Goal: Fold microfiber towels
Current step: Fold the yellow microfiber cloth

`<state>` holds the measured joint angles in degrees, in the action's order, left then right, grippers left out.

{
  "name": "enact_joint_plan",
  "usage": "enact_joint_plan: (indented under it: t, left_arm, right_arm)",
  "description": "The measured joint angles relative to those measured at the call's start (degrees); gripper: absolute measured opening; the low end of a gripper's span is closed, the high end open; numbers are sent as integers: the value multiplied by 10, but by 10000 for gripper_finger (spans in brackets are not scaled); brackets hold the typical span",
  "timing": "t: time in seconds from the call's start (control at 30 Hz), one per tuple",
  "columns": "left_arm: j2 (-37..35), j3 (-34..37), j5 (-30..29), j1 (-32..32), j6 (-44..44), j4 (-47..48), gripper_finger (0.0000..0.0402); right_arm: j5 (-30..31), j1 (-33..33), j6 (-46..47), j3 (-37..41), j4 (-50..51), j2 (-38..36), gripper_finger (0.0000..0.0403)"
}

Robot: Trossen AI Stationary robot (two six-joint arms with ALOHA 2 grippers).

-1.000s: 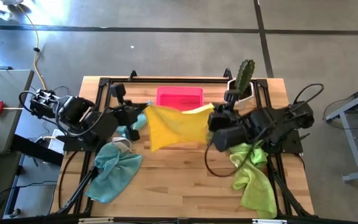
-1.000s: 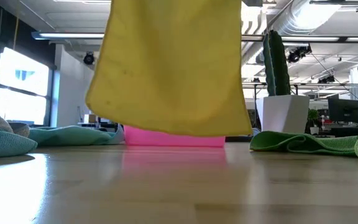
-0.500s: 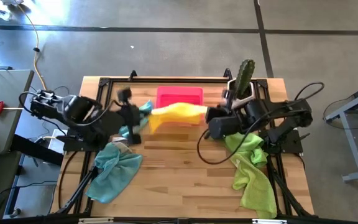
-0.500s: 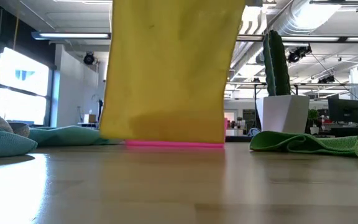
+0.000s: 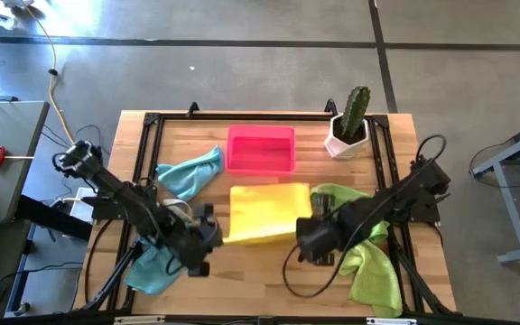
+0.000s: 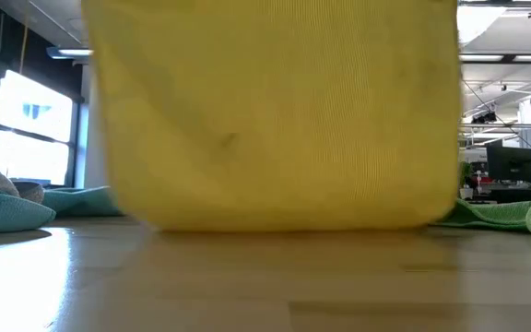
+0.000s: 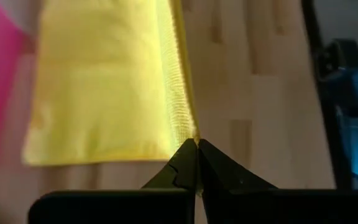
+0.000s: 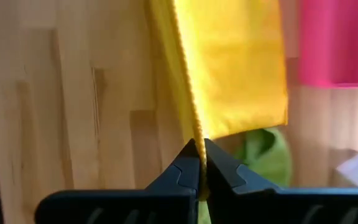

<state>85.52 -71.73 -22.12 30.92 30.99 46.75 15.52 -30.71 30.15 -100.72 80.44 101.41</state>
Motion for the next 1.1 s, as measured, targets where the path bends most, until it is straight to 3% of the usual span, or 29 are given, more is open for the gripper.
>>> enact_joint_plan:
  t: [0.23, 0.57, 0.67, 0.8, 1.1]
  left_arm:
    - [64, 5, 54, 41, 4, -102, 0]
    - [105, 5, 199, 58, 3, -218, 0]
    - [105, 5, 205, 59, -12, -221, 0]
    - [104, 5, 184, 50, -16, -185, 0]
    - [103, 5, 68, 9, -16, -48, 0]
  right_arm:
    - [-90, -29, 25, 149, -182, 5, 0]
    - [-218, -64, 71, 169, -308, 4, 0]
    - [-213, -69, 58, 169, -316, 4, 0]
    - [-149, -65, 42, 169, -292, 4, 0]
    - [-69, -18, 2, 169, -199, 6, 0]
